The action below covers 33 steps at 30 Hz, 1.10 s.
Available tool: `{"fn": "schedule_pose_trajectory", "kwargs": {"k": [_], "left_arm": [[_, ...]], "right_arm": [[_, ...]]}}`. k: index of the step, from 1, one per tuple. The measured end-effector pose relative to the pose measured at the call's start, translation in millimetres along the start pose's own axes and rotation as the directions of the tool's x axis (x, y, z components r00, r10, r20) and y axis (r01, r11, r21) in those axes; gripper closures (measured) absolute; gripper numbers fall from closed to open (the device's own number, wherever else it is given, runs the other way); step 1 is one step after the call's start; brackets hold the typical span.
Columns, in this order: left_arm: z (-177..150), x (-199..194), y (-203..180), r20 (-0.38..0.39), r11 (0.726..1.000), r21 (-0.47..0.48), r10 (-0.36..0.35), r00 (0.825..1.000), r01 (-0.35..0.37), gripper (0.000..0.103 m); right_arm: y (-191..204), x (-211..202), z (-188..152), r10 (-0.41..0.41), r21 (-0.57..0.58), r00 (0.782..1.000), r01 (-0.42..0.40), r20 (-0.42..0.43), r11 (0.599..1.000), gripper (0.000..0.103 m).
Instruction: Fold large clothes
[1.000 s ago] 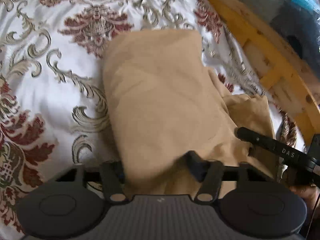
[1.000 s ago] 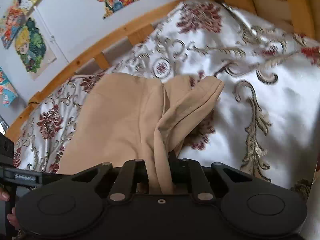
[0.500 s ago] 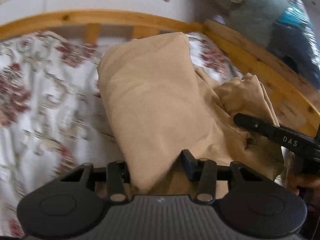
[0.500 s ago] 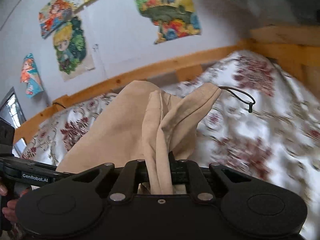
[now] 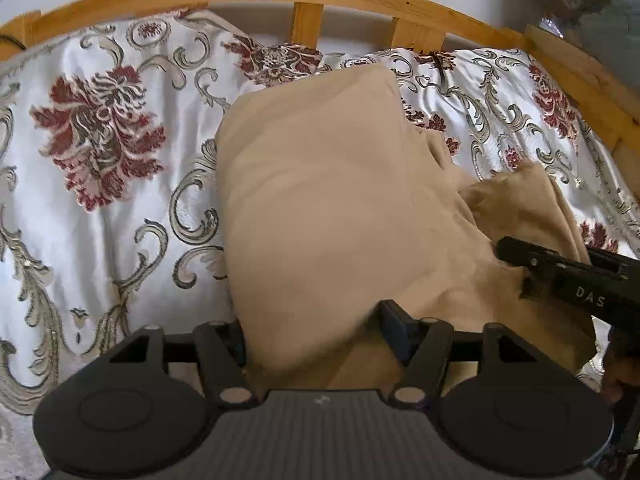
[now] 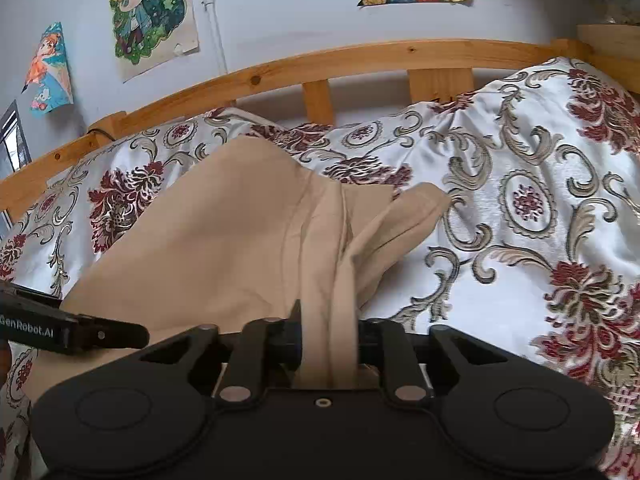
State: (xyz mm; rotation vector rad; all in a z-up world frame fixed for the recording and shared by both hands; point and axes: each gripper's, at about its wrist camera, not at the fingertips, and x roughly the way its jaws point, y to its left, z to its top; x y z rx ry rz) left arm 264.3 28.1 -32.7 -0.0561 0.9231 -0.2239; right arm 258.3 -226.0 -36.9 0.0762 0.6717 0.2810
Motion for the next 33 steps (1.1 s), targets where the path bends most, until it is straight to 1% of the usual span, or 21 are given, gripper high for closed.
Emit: {"fn": "schedule_pose_trajectory", "kwargs": {"k": [2, 3, 4, 6, 8, 9, 10, 11, 12, 14, 17, 18, 19, 22, 24, 29, 33], "left_arm": [[-2.6, -6.9, -3.7, 0.007, 0.999, -0.005, 0.033, 0.999, -0.033, 0.02], [-4.9, -12.3, -5.1, 0.018, 0.998, -0.009, 0.061, 0.998, -0.061, 0.011], [-8.4, -19.8, -8.0, 0.036, 0.996, -0.015, 0.092, 0.995, -0.091, 0.007], [-14.6, -34.6, -13.3, 0.072, 0.992, -0.019, 0.126, 0.989, -0.125, 0.003], [-24.5, -52.1, -19.4, 0.106, 0.988, -0.027, 0.155, 0.982, -0.153, 0.001], [-30.3, -61.3, -22.2, 0.123, 0.986, -0.028, 0.165, 0.979, -0.163, 0.001], [-38.4, -72.2, -26.4, 0.141, 0.985, -0.022, 0.171, 0.975, -0.17, 0.001], [-44.2, -81.3, -30.0, 0.155, 0.984, -0.014, 0.175, 0.972, -0.175, 0.001], [-51.2, -90.5, -34.1, 0.17, 0.983, -0.006, 0.18, 0.969, -0.182, 0.001], [-66.1, -110.6, -42.1, 0.203, 0.98, 0.007, 0.193, 0.96, -0.198, 0.001], [-86.3, -140.8, -52.2, 0.253, 0.978, 0.0, 0.204, 0.946, -0.211, 0.001], [-91.0, -147.9, -54.6, 0.259, 0.978, -0.005, 0.202, 0.945, -0.207, 0.001], [-96.4, -156.0, -56.6, 0.265, 0.98, -0.013, 0.195, 0.944, -0.199, 0.001], [-111.2, -175.5, -59.0, 0.276, 0.983, -0.049, 0.182, 0.944, -0.175, 0.001], [-121.2, -186.3, -60.0, 0.281, 0.985, -0.052, 0.171, 0.944, -0.163, 0.001], [-150.0, -203.5, -53.5, 0.286, 0.982, -0.055, 0.189, 0.939, -0.181, 0.001], [-163.0, -206.4, -45.5, 0.27, 0.978, -0.094, 0.208, 0.94, -0.189, 0.001]], "right_arm": [[-3.3, -3.4, -1.1, -0.01, 0.012, 1.0, 0.01, -0.009, 1.0, 0.068], [-5.7, -7.4, -2.8, -0.013, 0.019, 1.0, 0.013, -0.009, 1.0, 0.065], [-7.4, -12.5, -6.7, -0.02, 0.017, 1.0, 0.02, -0.007, 1.0, 0.062], [-7.4, -25.0, -9.9, -0.047, 0.001, 0.999, 0.047, 0.009, 0.999, 0.049], [-7.2, -41.2, -12.8, -0.059, -0.009, 0.998, 0.059, 0.022, 0.998, 0.04], [-7.2, -51.5, -14.5, -0.056, -0.01, 0.998, 0.056, 0.032, 0.998, 0.032], [-5.8, -62.2, -16.2, -0.056, -0.011, 0.997, 0.057, 0.047, 0.998, 0.026], [-2.9, -77.1, -18.9, -0.057, -0.02, 0.996, 0.059, 0.075, 0.998, 0.017], [0.0, -88.6, -20.7, -0.055, -0.031, 0.994, 0.058, 0.095, 0.998, 0.013], [7.9, -112.9, -24.1, -0.056, -0.06, 0.99, 0.064, 0.129, 0.996, 0.009], [20.2, -149.1, -28.3, -0.054, -0.079, 0.983, 0.069, 0.177, 0.995, 0.004], [23.7, -159.3, -30.0, -0.052, -0.079, 0.981, 0.068, 0.186, 0.995, 0.001], [28.0, -171.0, -32.8, -0.053, -0.08, 0.979, 0.07, 0.199, 0.994, 0.001], [38.5, -199.8, -41.0, -0.062, -0.071, 0.974, 0.079, 0.216, 0.994, 0.001], [43.2, -218.2, -48.5, -0.08, -0.053, 0.97, 0.094, 0.231, 0.994, 0.001], [50.5, -255.6, -72.2, -0.117, -0.002, 0.96, 0.121, 0.255, 0.993, 0.001], [55.3, -267.5, -85.1, -0.128, 0.012, 0.963, 0.129, 0.235, 0.992, 0.001]]}}
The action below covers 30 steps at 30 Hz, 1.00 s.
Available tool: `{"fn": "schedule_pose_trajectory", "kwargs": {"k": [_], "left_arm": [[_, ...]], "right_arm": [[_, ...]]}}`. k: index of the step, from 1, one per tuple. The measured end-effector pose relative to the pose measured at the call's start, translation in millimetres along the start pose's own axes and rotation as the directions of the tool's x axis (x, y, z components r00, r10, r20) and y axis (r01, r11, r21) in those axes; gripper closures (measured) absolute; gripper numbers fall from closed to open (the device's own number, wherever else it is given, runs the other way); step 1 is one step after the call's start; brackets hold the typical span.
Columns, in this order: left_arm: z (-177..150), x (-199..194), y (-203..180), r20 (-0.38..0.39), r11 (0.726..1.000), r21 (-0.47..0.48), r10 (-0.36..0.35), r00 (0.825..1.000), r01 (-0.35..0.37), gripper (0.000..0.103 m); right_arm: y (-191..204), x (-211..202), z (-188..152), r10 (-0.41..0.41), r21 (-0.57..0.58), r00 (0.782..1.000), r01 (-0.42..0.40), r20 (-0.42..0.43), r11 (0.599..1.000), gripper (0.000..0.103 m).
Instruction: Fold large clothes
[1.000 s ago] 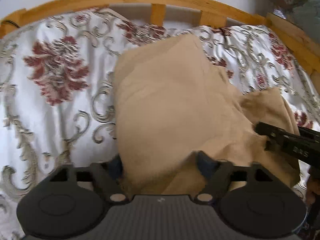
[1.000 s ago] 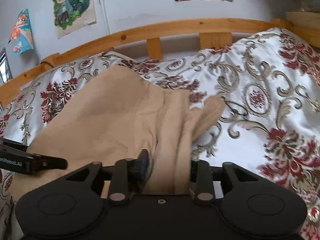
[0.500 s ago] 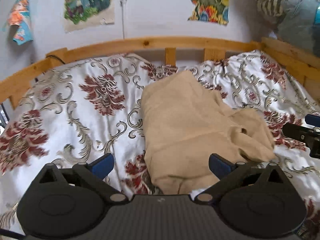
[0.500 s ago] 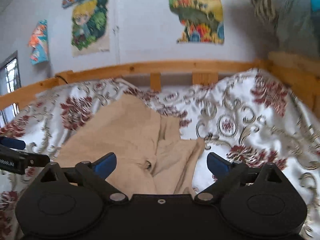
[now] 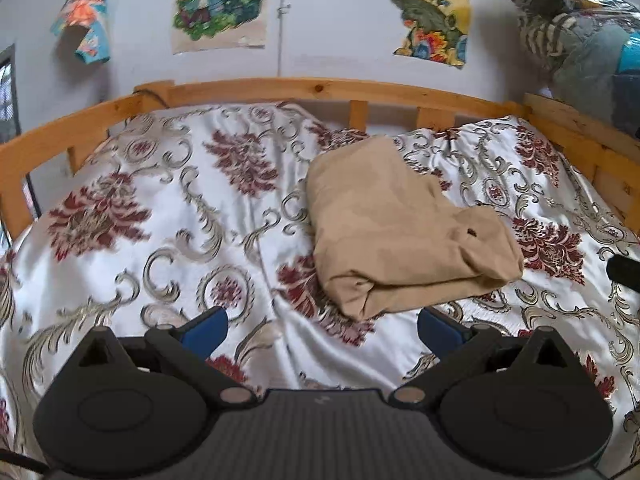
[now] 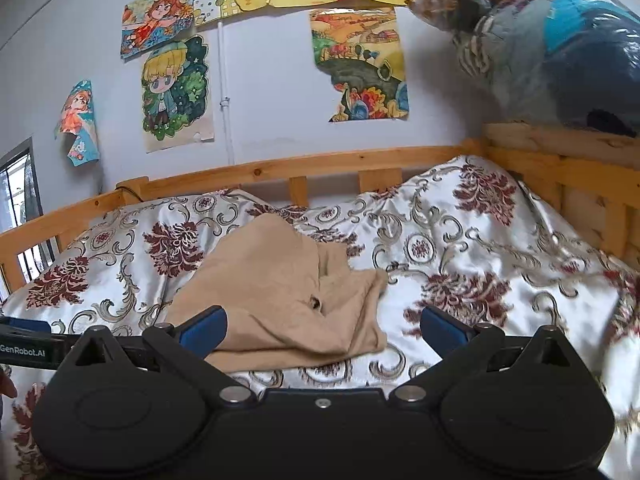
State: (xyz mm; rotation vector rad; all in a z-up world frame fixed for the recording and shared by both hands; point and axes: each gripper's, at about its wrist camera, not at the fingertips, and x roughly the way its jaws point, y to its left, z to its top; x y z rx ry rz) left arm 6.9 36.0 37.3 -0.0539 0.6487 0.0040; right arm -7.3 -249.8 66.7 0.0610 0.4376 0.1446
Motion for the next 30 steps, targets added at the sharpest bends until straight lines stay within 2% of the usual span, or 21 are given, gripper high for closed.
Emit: {"fn": "schedule_pose_trajectory", "kwargs": {"k": [11, 30], "left_arm": [[-12.9, 6.0, 8.5, -0.017, 0.999, 0.01, 0.035, 0.999, -0.035, 0.001], [-14.2, 5.1, 7.5, -0.012, 0.999, 0.014, 0.032, 0.999, -0.032, 0.001]], "right_arm": [[8.1, 7.2, -12.3, 0.0, -0.036, 0.998, -0.002, -0.056, 0.999, 0.001], [6.4, 7.6, -14.6, -0.001, -0.027, 0.998, 0.0, -0.069, 1.0, 0.001]]}}
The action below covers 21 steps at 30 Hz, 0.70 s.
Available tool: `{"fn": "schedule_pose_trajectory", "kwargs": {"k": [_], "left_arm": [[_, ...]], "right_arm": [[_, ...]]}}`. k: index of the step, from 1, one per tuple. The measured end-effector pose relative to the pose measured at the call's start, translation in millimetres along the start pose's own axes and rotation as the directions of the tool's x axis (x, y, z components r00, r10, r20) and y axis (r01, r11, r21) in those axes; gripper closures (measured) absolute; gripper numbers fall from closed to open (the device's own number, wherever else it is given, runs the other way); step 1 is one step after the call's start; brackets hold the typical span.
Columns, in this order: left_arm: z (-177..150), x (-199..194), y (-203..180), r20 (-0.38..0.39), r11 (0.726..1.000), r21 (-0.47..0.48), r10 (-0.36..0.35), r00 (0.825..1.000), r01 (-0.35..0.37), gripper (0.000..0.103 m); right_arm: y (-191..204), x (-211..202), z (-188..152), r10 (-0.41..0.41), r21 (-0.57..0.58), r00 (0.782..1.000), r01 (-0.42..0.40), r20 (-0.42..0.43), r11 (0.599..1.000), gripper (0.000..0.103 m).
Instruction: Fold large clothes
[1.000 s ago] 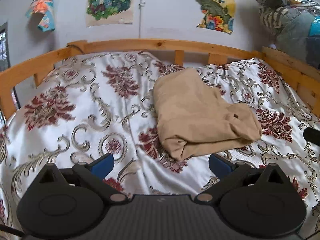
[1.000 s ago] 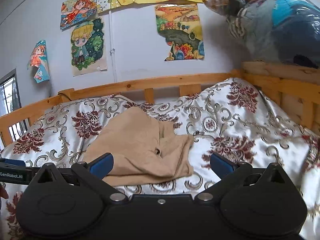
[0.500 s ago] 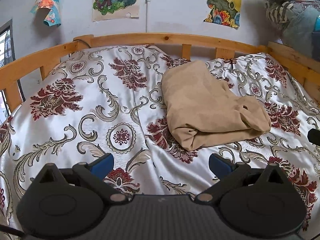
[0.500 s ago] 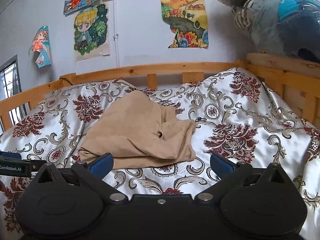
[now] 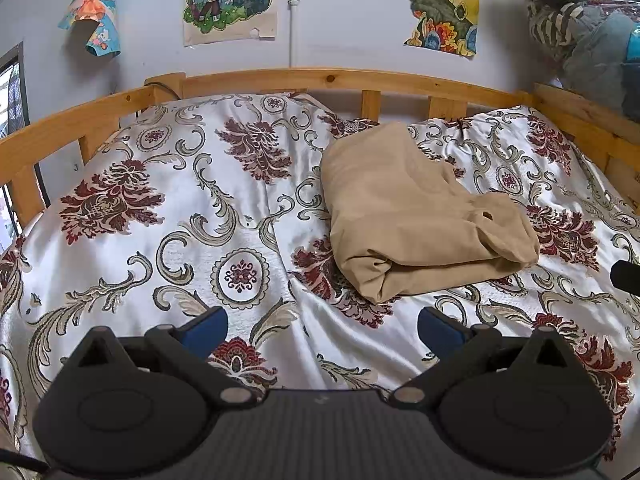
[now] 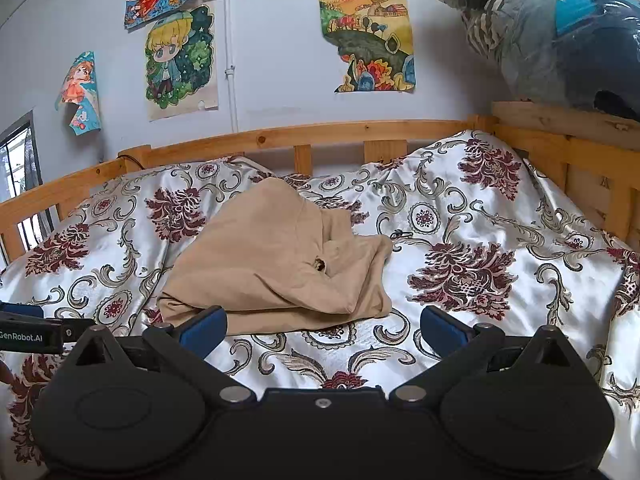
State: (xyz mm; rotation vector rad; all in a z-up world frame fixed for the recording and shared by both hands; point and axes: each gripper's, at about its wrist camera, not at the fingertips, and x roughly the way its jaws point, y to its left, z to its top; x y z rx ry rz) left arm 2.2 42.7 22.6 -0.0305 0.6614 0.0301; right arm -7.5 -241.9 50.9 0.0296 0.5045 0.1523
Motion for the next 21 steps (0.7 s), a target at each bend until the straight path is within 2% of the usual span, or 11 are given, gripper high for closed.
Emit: {"fn": "schedule_pose_trajectory", "kwargs": {"k": [21], "left_arm": [[0.2, -0.6, 0.3, -0.003, 1.0, -0.001, -0.004, 1.0, 0.004, 0.001]], "right_arm": [[0.2, 1.4, -1.6, -0.003, 0.002, 1.0, 0.003, -0.007, 1.0, 0.001]]}}
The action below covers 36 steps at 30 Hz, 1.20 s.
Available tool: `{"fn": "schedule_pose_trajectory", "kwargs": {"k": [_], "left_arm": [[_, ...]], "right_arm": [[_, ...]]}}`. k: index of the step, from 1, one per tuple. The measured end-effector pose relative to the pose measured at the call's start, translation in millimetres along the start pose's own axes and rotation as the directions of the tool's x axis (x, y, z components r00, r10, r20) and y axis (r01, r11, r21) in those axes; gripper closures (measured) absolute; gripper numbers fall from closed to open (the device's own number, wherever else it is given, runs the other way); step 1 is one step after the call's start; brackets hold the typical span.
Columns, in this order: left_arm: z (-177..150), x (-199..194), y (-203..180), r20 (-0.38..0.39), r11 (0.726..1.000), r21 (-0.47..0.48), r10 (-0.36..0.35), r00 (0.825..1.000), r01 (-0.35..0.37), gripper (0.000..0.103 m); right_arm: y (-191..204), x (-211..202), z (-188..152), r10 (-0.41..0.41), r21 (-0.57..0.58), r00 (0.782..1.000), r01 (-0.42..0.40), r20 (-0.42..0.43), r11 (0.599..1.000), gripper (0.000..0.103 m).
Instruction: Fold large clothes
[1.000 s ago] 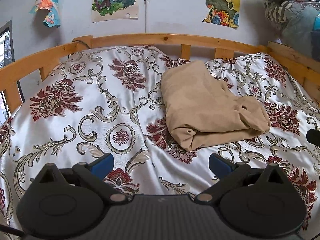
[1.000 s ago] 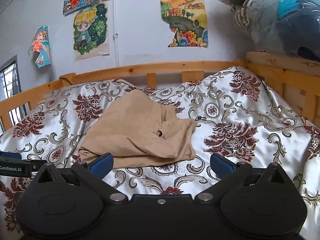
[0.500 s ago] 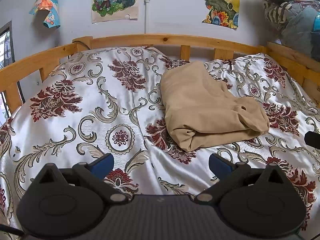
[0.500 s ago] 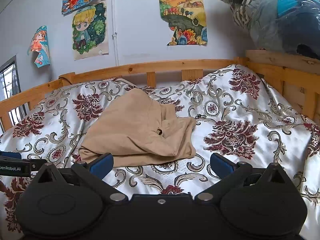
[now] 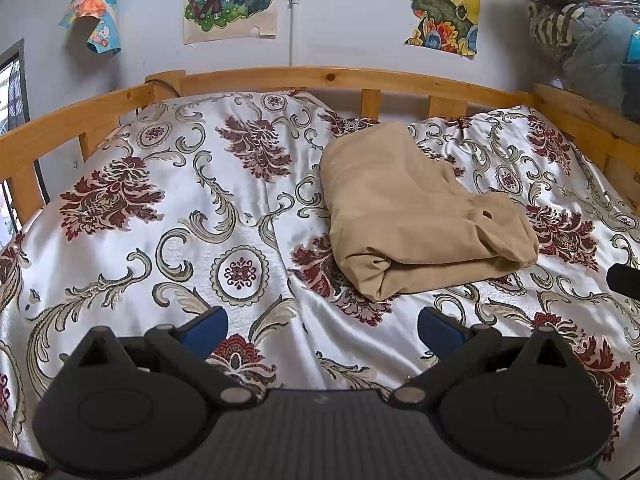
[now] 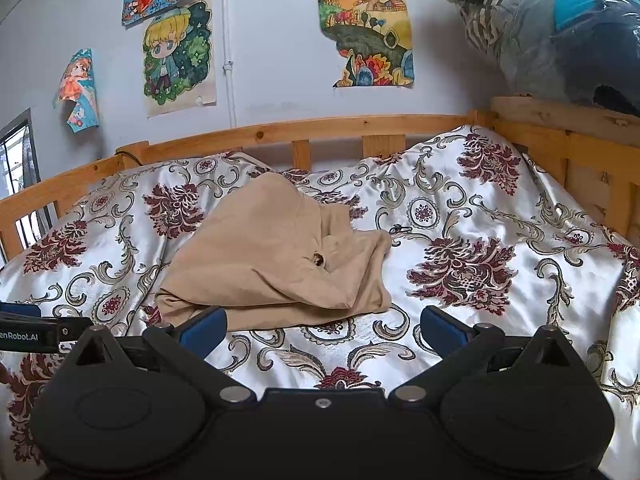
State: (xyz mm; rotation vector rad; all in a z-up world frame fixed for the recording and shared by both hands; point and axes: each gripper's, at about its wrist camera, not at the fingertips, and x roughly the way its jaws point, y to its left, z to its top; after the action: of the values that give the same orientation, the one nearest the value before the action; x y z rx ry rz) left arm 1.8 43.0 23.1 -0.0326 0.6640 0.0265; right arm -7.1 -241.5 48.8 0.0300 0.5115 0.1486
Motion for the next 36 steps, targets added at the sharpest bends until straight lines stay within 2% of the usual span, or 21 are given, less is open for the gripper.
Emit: {"fn": "schedule_pose_trajectory", "kwargs": {"k": [20, 33, 36], "left_arm": [[-2.8, -0.4, -1.5, -0.002, 1.0, -0.009, 0.008, 1.0, -0.008, 0.001], [-1.6, -2.2, -4.9, -0.018, 1.0, -0.008, -0.016, 1.0, 0.016, 0.001], [-2.3, -3.5, -7.7, -0.011, 1.0, 0.008, 0.01, 1.0, -0.01, 0.001]], "right_arm": [[0.2, 1.8, -3.1, -0.003, 0.0, 1.0, 0.003, -0.007, 1.0, 0.001], [-0.8, 2.4, -2.2, -0.002, 0.0, 1.0, 0.002, -0.01, 1.0, 0.001], [-1.0, 2.3, -2.5, -0.002, 0.001, 1.0, 0.002, -0.011, 1.0, 0.001]]}}
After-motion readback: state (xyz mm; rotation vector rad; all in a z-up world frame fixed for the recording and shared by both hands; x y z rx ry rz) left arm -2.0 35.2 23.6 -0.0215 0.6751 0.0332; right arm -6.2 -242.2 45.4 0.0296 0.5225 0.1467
